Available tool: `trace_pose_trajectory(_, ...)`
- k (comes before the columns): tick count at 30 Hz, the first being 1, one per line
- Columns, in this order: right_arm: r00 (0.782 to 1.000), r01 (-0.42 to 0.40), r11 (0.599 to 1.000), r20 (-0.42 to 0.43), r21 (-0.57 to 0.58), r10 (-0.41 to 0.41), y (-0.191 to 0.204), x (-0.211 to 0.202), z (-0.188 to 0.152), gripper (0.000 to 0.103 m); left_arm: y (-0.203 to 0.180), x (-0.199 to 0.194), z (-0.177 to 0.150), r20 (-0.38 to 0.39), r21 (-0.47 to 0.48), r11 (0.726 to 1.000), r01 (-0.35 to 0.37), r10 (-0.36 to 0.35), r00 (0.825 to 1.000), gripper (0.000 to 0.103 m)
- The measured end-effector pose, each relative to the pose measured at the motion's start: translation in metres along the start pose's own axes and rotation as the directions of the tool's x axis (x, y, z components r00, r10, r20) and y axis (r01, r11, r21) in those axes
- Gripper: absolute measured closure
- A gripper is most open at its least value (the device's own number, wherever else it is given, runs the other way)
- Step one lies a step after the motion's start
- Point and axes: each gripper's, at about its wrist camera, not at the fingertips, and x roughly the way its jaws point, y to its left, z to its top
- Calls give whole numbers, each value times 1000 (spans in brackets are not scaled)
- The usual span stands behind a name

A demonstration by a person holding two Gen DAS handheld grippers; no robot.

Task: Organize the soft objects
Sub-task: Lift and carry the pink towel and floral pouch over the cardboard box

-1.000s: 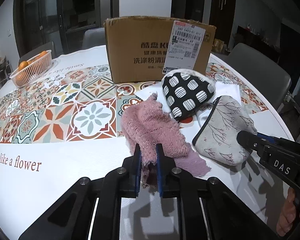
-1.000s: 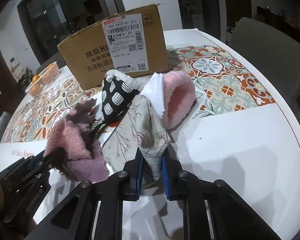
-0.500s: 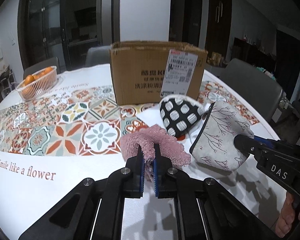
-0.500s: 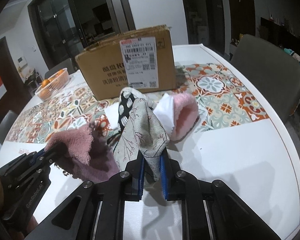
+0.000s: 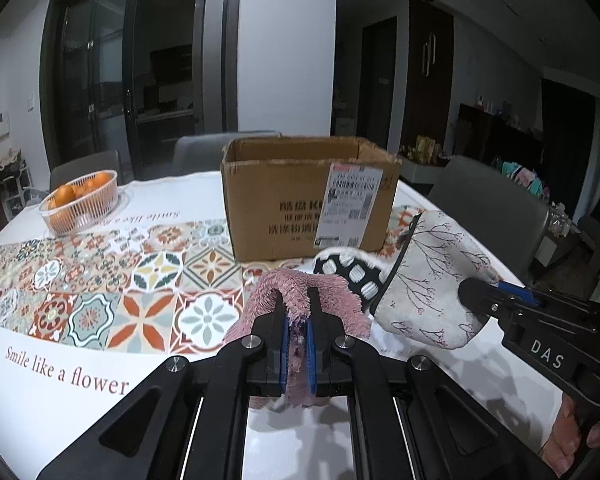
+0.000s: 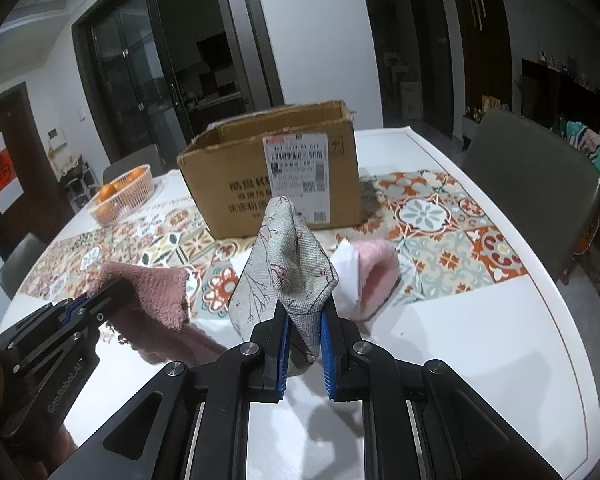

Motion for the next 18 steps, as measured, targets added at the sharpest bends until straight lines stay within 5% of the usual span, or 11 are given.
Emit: trace_pose_trajectory(18, 983, -30, 1000, 179, -4, 31, 14, -21, 47, 88, 8, -20, 56, 187, 17, 1000, -17, 13, 982, 94)
